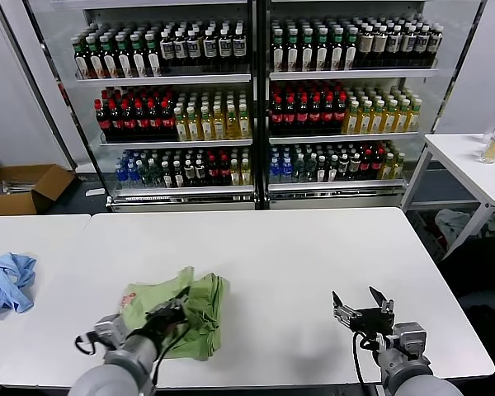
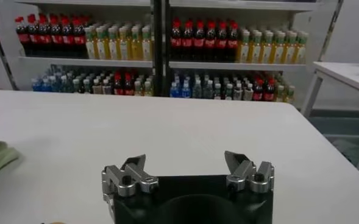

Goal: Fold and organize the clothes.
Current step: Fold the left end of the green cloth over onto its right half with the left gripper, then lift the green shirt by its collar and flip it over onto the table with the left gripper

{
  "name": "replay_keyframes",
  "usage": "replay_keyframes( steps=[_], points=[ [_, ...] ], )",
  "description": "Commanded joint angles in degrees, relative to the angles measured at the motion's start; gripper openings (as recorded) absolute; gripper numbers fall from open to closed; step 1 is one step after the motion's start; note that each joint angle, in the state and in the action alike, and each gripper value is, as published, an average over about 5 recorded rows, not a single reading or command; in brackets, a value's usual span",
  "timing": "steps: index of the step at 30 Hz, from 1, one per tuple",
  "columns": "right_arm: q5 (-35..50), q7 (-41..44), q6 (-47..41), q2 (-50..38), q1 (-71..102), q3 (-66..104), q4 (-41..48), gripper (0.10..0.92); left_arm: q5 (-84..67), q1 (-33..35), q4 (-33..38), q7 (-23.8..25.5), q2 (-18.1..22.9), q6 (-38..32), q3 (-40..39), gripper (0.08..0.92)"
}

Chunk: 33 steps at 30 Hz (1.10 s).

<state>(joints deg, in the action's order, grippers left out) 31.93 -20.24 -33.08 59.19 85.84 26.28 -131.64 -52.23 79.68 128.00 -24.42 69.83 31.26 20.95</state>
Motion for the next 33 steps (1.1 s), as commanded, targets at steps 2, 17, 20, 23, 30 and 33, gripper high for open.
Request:
replay_keyframes(
  steps=[2,17,20,23,30,33],
  points=[
    [0.12,0.08,-0.02,-0.1,-0.86,-0.08,0.59,0.823,4.31,0.74,5.67,6.39,1.56,-6.57,-0.64,0.301],
    [0.24,0.56,-0.02,-0.68,-2.4,-0.73,1.67,0.823,17.06,12.61,-17.23,13.88,-7.9,-7.63,21.79,0.735],
    [0.2,0.52,-0.02,-0.69,-2.15,-0.59,1.57,0.823,16.14,11.48,-17.84,15.68,-6.65,-7.12,20.55,0.797],
    [0.17,0.53,-0.02,-0.69,-1.7,-0.2,1.47,0.823,15.3,10.68,-18.39,17.03,-6.04,-6.62,19.72,0.817],
    [0.16,0.55,-0.01,-0.62,-1.72,-0.24,1.52,0.823,10.02,9.24,-19.7,18.95,-5.67,-6.86,19.35,0.793],
    [0.15,0.54,-0.02,-0.57,-1.91,-0.46,1.64,0.823,8.79,9.19,-19.53,19.44,-5.47,-6.86,19.14,0.715]
  ],
)
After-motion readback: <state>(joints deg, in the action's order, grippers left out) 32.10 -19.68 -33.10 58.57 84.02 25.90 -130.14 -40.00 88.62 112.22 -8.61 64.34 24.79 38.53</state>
